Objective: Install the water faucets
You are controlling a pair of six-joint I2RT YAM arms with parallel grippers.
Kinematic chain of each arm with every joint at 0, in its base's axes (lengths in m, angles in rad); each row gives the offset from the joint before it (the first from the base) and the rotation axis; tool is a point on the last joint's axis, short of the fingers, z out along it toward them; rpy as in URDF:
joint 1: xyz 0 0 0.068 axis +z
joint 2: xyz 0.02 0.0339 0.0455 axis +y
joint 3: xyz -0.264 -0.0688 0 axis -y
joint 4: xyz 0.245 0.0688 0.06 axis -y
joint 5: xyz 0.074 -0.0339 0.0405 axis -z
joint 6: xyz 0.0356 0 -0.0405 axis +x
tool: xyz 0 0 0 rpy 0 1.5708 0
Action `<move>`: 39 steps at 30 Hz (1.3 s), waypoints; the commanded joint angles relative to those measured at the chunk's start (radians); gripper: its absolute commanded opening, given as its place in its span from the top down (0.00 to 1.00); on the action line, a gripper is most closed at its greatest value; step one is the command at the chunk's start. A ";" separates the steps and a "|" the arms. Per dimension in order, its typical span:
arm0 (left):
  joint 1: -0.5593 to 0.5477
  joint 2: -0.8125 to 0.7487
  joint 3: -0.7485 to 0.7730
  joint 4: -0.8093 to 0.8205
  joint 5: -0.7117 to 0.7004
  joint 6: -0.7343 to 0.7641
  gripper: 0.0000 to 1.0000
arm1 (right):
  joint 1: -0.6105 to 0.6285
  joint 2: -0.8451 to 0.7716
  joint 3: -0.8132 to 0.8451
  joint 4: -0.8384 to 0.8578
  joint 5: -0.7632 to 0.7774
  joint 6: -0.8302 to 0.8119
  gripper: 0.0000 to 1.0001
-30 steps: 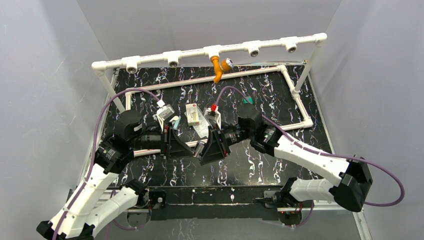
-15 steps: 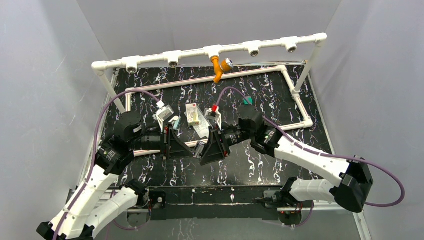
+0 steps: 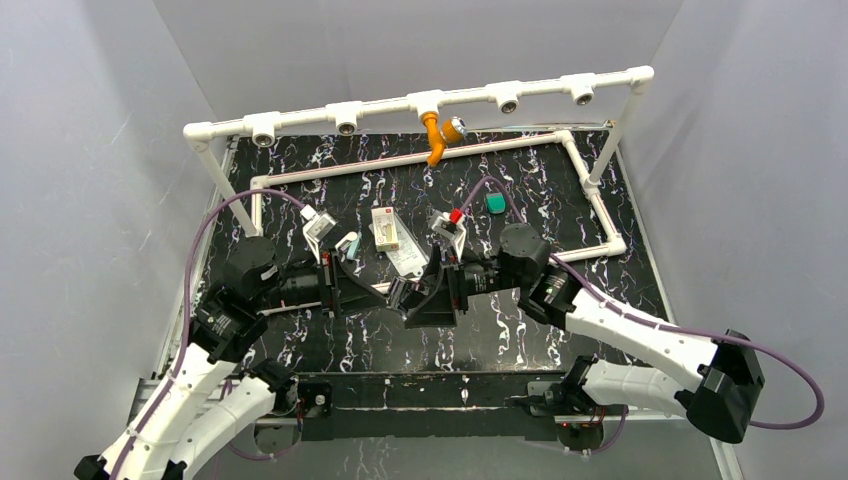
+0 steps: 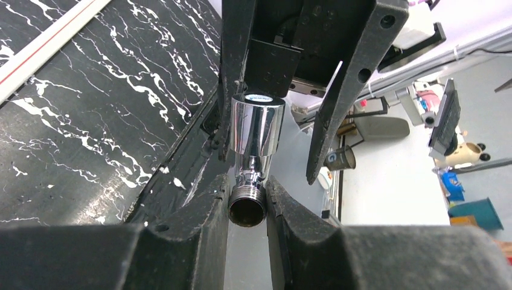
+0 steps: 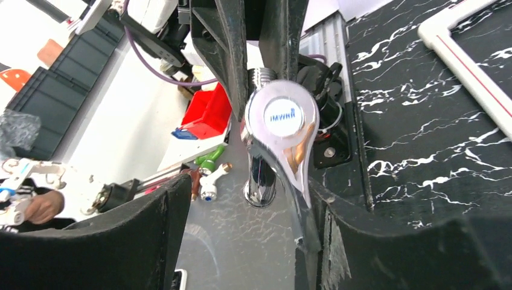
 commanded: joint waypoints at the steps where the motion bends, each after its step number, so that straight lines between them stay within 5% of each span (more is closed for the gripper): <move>1: -0.003 -0.042 -0.036 0.127 -0.070 -0.120 1.00 | -0.002 -0.038 -0.068 0.158 0.105 0.062 0.27; 14: -0.003 -0.131 -0.138 0.297 -0.230 -0.307 1.00 | 0.021 -0.041 -0.260 0.617 0.319 0.300 0.26; 39: -0.003 -0.178 -0.229 0.467 -0.279 -0.451 1.00 | 0.039 0.047 -0.137 0.643 0.407 0.351 0.33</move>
